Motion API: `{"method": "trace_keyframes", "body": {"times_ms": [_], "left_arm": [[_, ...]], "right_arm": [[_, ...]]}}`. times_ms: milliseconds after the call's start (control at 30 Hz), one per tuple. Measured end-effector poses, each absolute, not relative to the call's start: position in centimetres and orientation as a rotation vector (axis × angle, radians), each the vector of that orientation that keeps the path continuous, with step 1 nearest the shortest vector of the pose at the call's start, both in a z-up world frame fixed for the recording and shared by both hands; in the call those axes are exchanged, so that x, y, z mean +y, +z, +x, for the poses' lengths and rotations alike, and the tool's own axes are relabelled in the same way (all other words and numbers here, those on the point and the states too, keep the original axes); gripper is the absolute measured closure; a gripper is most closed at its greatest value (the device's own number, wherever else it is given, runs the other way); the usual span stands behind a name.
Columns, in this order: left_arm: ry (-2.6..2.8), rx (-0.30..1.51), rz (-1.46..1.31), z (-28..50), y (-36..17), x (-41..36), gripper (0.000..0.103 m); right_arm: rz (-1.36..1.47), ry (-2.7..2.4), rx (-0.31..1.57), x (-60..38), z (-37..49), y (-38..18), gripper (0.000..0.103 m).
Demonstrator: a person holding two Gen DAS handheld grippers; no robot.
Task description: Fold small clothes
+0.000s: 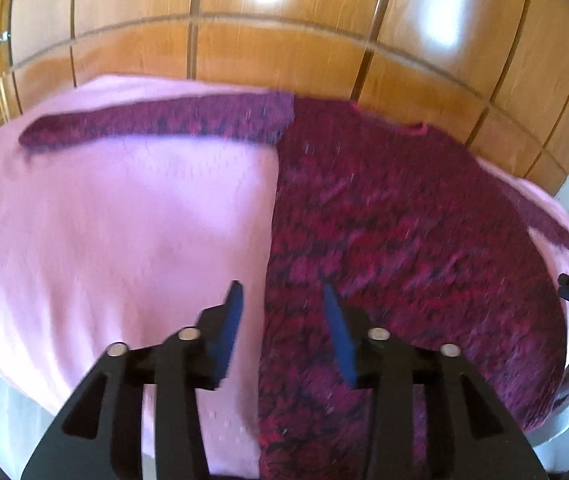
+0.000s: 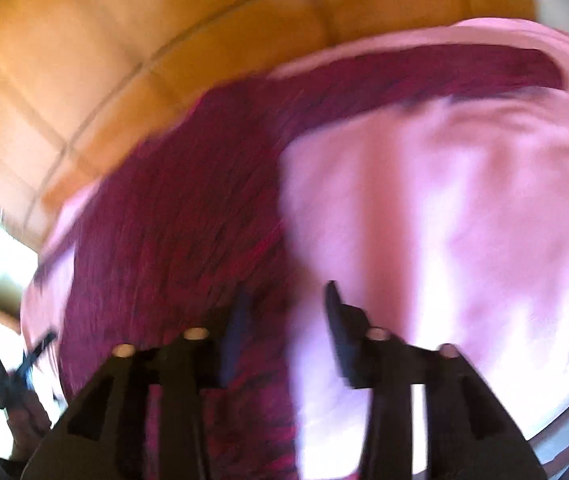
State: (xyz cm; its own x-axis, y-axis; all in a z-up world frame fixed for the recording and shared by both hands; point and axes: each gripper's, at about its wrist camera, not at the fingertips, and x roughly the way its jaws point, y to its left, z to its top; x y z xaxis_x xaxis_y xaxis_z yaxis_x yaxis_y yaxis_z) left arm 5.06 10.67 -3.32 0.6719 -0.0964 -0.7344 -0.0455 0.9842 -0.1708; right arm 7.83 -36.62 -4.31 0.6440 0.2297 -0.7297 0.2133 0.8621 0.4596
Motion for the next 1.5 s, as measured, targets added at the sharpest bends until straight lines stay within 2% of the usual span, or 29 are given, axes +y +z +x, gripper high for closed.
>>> {"method": "trace_keyframes", "body": {"times_ms": [267,567,600,667,700,733,900,1000,1100,1233,1500], "left_arm": [[-0.110,0.806,-0.184,8.8,-2.2,7.0,0.056],[-0.114,0.914,-0.138,11.9,-5.2,4.0,0.056],[-0.111,0.923,-0.130,12.1,-5.4,3.9,0.049],[-0.113,0.925,-0.129,12.5,-5.8,3.7,0.042],[-0.112,0.925,-0.126,12.6,-6.0,3.6,0.041],[-0.112,0.927,-0.121,12.7,-6.2,3.5,0.041],[-0.126,0.923,-0.139,13.0,-6.2,3.7,0.041],[-0.151,0.922,-0.179,13.3,-5.8,4.3,0.041],[-0.168,0.924,-0.226,13.5,-5.6,4.9,0.041],[-0.182,0.909,-0.289,13.3,-4.8,6.2,0.041],[-0.238,0.897,-0.447,14.8,-3.5,8.6,0.041]], "right_arm": [[1.079,-0.279,0.598,-54.5,10.8,-5.8,0.055],[1.172,-0.444,0.608,-61.4,18.6,-8.6,0.058],[1.152,-0.455,0.615,-61.7,19.3,-8.4,0.058],[1.080,-0.468,0.664,-62.1,20.9,-7.7,0.064],[1.039,-0.474,0.691,-62.4,21.0,-7.1,0.082],[0.970,-0.486,0.714,-61.9,21.8,-6.2,0.091],[0.695,-0.373,0.661,-56.4,23.8,0.6,0.093],[0.545,-0.219,0.636,-50.0,25.7,4.8,0.093],[0.444,-0.080,0.642,-42.8,27.6,6.7,0.093],[0.332,0.062,0.703,-33.4,30.1,6.3,0.093],[0.177,0.260,0.910,-16.9,33.5,0.4,0.093]]}}
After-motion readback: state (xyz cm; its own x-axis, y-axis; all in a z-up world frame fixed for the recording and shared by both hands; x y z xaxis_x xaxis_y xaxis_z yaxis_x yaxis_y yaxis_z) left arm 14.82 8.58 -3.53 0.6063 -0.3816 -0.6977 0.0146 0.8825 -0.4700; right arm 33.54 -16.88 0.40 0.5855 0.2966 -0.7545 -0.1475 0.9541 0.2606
